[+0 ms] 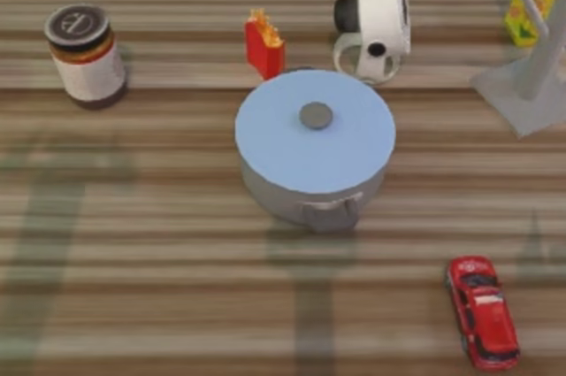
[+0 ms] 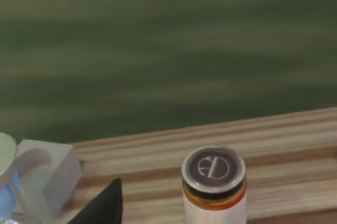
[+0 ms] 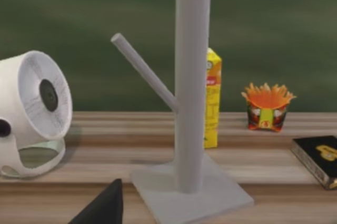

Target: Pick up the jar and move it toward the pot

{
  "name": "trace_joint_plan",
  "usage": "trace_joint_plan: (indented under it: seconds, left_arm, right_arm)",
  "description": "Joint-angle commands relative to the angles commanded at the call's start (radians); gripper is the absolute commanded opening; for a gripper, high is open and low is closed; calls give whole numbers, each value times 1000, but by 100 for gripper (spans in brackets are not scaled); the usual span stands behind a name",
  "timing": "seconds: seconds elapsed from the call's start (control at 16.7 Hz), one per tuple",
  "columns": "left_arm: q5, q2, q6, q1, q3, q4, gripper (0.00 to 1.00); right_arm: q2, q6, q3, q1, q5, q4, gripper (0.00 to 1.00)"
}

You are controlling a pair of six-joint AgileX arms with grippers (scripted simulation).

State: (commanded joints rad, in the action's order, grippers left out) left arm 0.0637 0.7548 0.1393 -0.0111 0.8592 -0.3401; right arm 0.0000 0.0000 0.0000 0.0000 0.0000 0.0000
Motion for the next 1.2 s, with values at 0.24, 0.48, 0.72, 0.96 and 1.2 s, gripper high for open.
trace_joint_plan:
  seconds: [0.24, 0.48, 0.72, 0.96, 1.2]
  left_arm:
    - [22, 402, 62, -1, 329, -205, 100]
    - [39, 818, 125, 0, 652, -417, 100]
    - [50, 1195, 182, 3, 966, -603, 100]
    - [57, 1490, 228, 6, 1246, -741, 100]
    - [62, 1677, 258, 8, 1453, -825, 100]
  right_arm:
    - [0, 0, 0, 0, 0, 0, 100]
    - [0, 0, 0, 0, 0, 0, 100]
    - [0, 0, 0, 0, 0, 0, 100]
    - [0, 0, 0, 0, 0, 0, 100]
    - [0, 0, 0, 0, 0, 0, 100]
